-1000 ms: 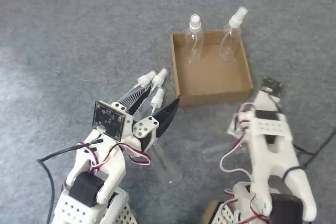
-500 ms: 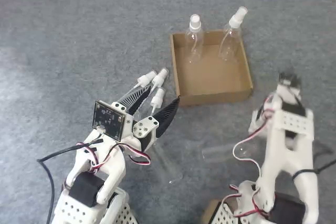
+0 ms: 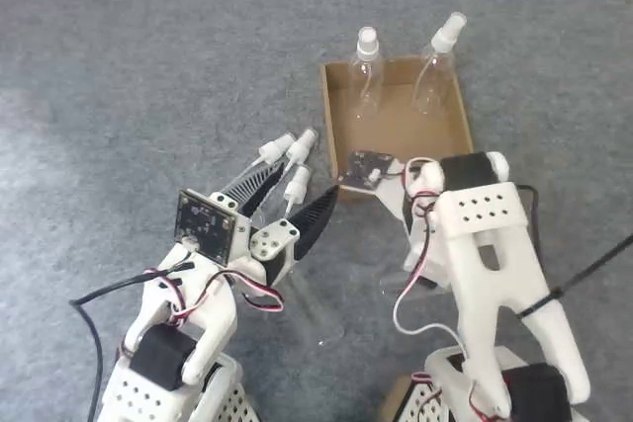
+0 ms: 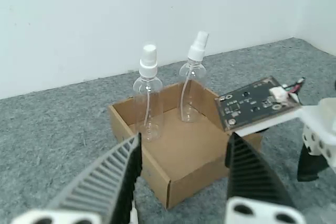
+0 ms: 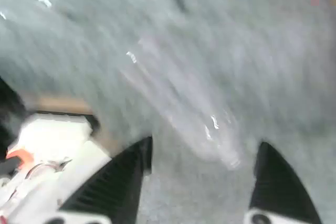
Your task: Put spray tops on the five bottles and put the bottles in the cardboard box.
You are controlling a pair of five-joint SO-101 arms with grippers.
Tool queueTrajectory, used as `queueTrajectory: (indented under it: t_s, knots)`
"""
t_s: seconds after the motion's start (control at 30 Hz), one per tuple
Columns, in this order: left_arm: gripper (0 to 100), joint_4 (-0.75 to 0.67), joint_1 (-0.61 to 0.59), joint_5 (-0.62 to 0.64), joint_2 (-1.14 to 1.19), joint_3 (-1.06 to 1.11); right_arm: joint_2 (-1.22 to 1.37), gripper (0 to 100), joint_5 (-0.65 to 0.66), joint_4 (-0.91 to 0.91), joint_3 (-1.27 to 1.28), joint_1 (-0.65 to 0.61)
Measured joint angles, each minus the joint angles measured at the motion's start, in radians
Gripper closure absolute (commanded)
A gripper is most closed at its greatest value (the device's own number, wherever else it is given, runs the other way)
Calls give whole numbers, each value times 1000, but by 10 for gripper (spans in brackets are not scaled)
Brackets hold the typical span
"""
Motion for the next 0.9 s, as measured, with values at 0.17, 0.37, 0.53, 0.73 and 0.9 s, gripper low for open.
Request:
queueTrajectory:
  t_s: [0.17,0.37,0.53,0.73,0.9]
  knots:
    - [759,3,-20,-6,0,5,0,727,141,-81,81,9]
    - [761,5,-23,-9,2,17,-2,727,176,-250,175,11]
    - [761,0,-101,-9,3,11,-18,727,141,-265,238,-6]
    - [760,68,-253,-8,-8,-81,-3,727,17,-258,281,3]
    - [760,222,-362,-72,-5,-91,-3,727,-46,-264,281,-3]
